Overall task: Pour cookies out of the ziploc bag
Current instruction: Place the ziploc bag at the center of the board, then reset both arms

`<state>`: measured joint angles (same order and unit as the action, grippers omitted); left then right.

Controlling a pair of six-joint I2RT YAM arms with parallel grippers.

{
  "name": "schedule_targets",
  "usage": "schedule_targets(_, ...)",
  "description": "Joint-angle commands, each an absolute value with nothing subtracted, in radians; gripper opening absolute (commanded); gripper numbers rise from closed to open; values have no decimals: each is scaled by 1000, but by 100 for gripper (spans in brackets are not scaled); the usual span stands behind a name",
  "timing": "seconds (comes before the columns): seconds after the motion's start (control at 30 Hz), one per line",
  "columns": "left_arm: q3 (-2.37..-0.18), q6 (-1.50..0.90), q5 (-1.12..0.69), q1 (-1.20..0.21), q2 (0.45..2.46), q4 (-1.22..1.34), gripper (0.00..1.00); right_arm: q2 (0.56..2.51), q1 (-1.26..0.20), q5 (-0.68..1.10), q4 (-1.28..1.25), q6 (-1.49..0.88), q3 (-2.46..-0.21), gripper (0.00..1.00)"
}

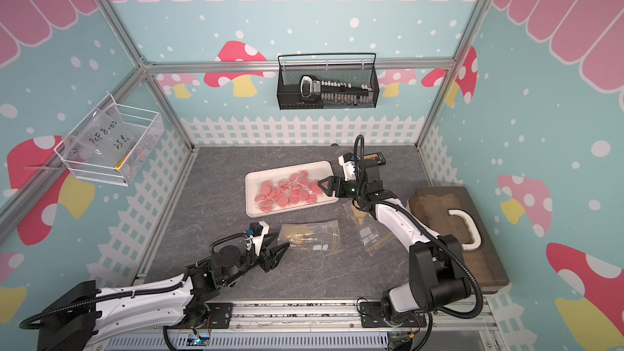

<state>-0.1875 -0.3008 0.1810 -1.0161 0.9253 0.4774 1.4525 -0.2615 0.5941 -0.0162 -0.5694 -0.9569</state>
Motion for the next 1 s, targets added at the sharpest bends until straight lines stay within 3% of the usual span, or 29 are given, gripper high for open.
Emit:
schedule_targets(0.0, -192, -323, 224, -1019, 912, 396, 67, 1462, -256, 609, -32, -565, -979, 84)
schedule_targets(0.27, -256, -341, 234, -1019, 908, 318, 71, 1462, -257, 604, -32, -558, -974, 84)
schedule_targets(0.57, -350, -330, 275, -1009, 909, 226, 84, 1439, -256, 535, -19, -520, -967, 85)
schedule_targets(0.83, -462, -340, 214, -903, 953, 132, 99, 1398, -256, 422, 42, -439, -973, 88)
schedule_targets(0.97, -532, -322, 182, -829, 995, 91, 99, 1381, -256, 367, 55, -421, -959, 89)
